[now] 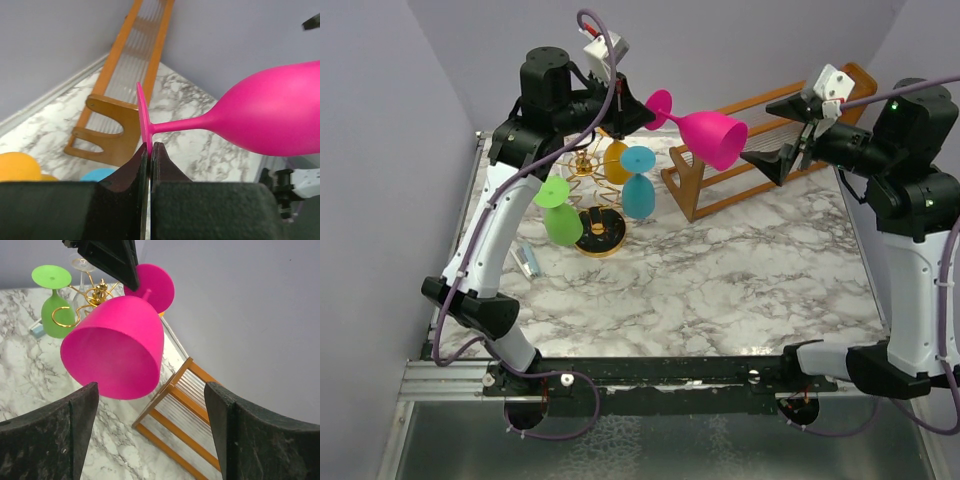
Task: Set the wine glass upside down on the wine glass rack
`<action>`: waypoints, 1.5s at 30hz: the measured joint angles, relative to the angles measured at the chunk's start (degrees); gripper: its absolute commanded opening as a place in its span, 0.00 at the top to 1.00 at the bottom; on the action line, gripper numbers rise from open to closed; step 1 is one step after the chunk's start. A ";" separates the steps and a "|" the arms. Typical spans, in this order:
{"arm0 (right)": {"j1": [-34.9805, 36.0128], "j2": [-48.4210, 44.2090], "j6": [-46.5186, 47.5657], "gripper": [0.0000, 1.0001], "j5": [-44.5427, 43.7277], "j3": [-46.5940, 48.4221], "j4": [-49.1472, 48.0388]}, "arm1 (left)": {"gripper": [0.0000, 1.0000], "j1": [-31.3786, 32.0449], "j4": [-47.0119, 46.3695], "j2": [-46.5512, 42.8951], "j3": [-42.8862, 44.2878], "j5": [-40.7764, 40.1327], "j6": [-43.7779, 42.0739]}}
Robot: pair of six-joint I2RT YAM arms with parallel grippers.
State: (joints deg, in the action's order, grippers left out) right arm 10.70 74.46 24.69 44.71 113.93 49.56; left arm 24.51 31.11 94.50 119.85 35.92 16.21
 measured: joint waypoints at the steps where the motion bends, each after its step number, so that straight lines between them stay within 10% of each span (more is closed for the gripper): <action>1: 0.00 -0.44 0.55 0.10 -0.02 -0.04 0.42 | 1.00 0.00 1.20 -0.22 0.55 -0.85 -2.19; 23: -2.21 -4.81 8.22 0.07 0.00 -4.63 7.04 | 1.00 0.11 37.70 -7.15 15.89 -8.52 -53.55; 45: -2.97 -4.98 8.22 0.04 1.20 -7.39 7.02 | 1.00 0.46 48.50 -16.83 -2.64 -18.32 -78.44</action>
State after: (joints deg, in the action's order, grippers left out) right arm 7.73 69.47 32.91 45.91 106.54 56.58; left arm 24.97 79.61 77.67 117.21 17.61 -62.24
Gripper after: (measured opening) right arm 0.957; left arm 0.019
